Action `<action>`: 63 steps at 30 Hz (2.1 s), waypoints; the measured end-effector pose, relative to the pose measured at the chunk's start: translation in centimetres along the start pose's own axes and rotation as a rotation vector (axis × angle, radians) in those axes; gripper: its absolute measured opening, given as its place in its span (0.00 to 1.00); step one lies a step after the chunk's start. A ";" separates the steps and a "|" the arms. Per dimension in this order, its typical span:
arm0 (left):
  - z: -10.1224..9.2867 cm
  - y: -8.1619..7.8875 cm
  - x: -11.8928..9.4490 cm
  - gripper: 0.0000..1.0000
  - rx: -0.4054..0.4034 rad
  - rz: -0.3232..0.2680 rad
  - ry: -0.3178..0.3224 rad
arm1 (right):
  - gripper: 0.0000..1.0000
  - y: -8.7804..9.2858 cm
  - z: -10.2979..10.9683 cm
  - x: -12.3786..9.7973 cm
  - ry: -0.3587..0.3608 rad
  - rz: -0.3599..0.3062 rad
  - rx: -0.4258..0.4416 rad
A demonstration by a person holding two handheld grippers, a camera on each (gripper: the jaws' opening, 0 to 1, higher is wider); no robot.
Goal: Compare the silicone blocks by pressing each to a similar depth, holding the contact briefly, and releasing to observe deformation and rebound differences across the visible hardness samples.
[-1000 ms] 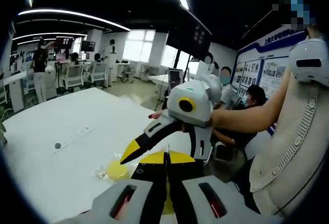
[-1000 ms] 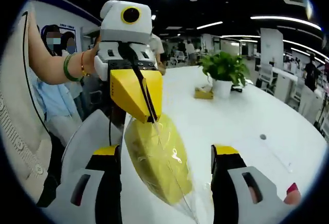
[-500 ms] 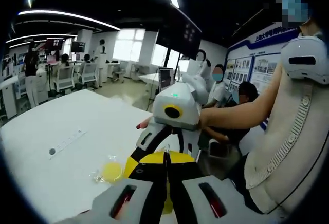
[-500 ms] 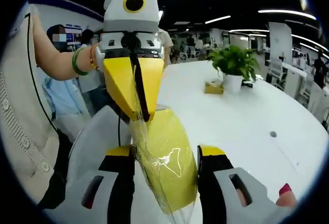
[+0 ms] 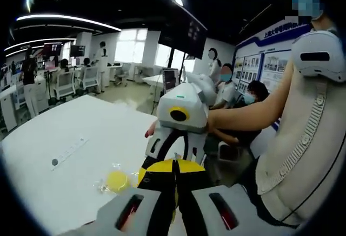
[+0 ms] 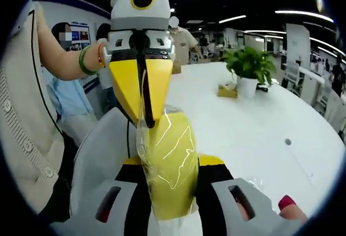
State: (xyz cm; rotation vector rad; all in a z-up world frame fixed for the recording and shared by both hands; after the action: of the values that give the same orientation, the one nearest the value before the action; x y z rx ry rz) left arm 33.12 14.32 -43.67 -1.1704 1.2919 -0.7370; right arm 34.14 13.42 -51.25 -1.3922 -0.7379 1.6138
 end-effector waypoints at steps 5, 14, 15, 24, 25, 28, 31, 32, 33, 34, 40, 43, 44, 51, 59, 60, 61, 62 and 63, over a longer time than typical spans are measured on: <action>-0.2 -0.1 -0.1 0.00 0.003 -0.008 0.003 | 0.17 -0.2 0.4 -0.2 0.019 -0.001 -0.052; -0.8 -0.1 0.0 0.00 0.007 -0.004 0.008 | 0.08 0.0 1.1 -0.2 0.022 0.026 -0.102; -0.8 -0.1 0.0 0.00 0.008 -0.002 0.007 | 0.07 0.0 1.1 -0.2 0.029 0.029 -0.110; -1.1 0.0 -0.1 0.00 0.005 0.002 0.000 | 0.04 0.1 1.5 -0.2 0.032 0.040 -0.124; -1.1 0.0 -0.1 0.00 0.007 0.002 -0.003 | 0.04 0.2 1.7 -0.2 0.020 0.050 -0.114; -1.2 0.1 -0.2 0.00 0.003 0.005 -0.003 | 0.05 0.2 1.7 -0.2 0.022 0.051 -0.118; -1.3 0.1 -0.2 0.00 0.003 0.008 -0.005 | 0.05 0.2 1.8 -0.2 0.022 0.053 -0.117; -1.4 0.1 -0.3 0.00 0.006 0.009 -0.008 | 0.05 0.2 1.8 -0.2 0.027 0.053 -0.125; -1.4 0.1 -0.3 0.00 0.006 0.010 -0.009 | 0.05 0.3 1.9 -0.2 0.018 0.060 -0.114; -1.5 0.1 -0.3 0.00 0.006 0.011 -0.011 | 0.05 0.2 1.9 -0.1 0.023 0.057 -0.118; -1.9 0.1 -0.6 0.00 0.012 0.015 -0.022 | 0.06 0.1 2.0 -0.1 0.022 0.055 -0.119; -2.1 0.0 -0.8 0.00 0.016 0.015 -0.030 | 0.07 -0.1 2.2 0.0 0.020 0.050 -0.114; -2.1 0.0 -0.9 0.00 0.016 0.014 -0.033 | 0.07 -0.2 2.2 0.0 0.019 0.051 -0.112; -2.6 0.0 -1.2 0.00 0.020 0.012 -0.040 | 0.09 -0.3 2.7 0.1 0.009 0.051 -0.114; -2.7 0.2 -1.3 0.00 0.021 0.019 -0.039 | 0.12 -0.2 2.6 0.3 0.020 0.056 -0.143; -2.7 0.2 -1.4 0.00 0.022 0.019 -0.040 | 0.12 -0.2 2.6 0.3 0.022 0.057 -0.144; -2.7 0.2 -1.4 0.00 0.022 0.019 -0.040 | 0.13 -0.2 2.6 0.3 0.024 0.056 -0.147; -2.7 0.2 -1.4 0.00 0.021 0.020 -0.040 | 0.13 -0.2 2.5 0.3 0.029 0.055 -0.155; -2.6 0.2 -1.4 0.00 0.021 0.020 -0.040 | 0.13 -0.3 2.5 0.3 0.030 0.054 -0.159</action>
State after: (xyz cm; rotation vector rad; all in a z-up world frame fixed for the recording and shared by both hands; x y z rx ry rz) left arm 30.27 15.06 -43.13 -1.1484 1.2579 -0.7078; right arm 31.79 14.06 -50.68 -1.5583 -0.8325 1.6000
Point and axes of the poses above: the point that each gripper's makers call its tool centre point, and the gripper's own axes: x roughly forward along the fingers, z roughly to its left, y roughly out of its underside, the point moved 3 cm from there along -x, roughly backward along the fingers, and after that the axes turned 6 degrees about x, right-handed, at the moved point
